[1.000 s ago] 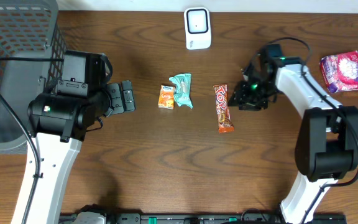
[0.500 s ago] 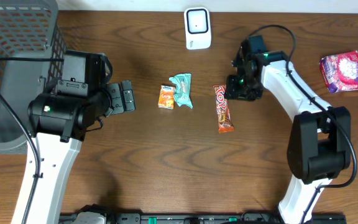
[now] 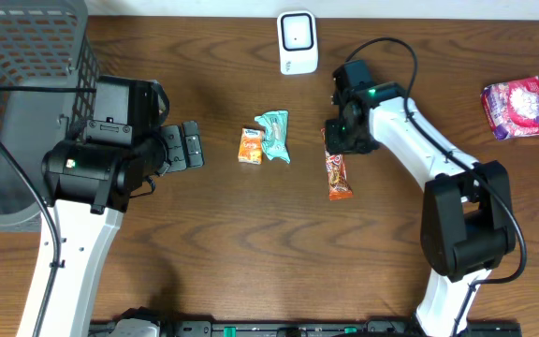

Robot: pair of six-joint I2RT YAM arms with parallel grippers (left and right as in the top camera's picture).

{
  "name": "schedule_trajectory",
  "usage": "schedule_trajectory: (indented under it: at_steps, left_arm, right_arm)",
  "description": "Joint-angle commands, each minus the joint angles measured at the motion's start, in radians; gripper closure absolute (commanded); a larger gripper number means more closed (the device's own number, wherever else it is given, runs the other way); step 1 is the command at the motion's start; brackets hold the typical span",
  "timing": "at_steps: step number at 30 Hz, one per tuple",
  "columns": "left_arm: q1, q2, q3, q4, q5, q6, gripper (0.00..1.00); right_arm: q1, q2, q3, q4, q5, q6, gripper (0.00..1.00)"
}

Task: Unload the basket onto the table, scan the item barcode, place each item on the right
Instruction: 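Grasp the snack bar again by its end with the right gripper, then raise the snack bar up to the scanner face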

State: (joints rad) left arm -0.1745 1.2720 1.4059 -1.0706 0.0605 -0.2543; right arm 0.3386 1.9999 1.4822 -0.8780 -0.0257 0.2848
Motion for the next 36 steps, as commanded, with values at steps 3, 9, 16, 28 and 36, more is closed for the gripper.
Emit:
schedule_trajectory:
  at_steps: [3,9,16,28,36]
  left_arm:
    - [0.001,0.002,-0.002,-0.002,-0.013,0.005,0.02]
    - [0.001,0.002,-0.002,-0.002,-0.013,0.006,0.02]
    - [0.001,0.002,-0.002,-0.002,-0.013,0.005,0.02]
    - [0.001,0.002,-0.002,-0.002,-0.013,0.005,0.02]
    - [0.001,0.002,-0.002,-0.002,-0.013,0.006,0.02]
  right_arm:
    - [0.042,-0.005,-0.012,0.000,0.080,0.037,0.59]
    - [0.077,-0.001,-0.019,-0.004,0.119,0.071,0.61]
    - [0.120,-0.001,-0.074,0.028,0.234,0.105,0.61]
    - [0.122,-0.001,-0.207,0.172,0.199,0.123,0.62]
    - [0.121,-0.001,-0.243,0.198,0.177,0.127,0.87]
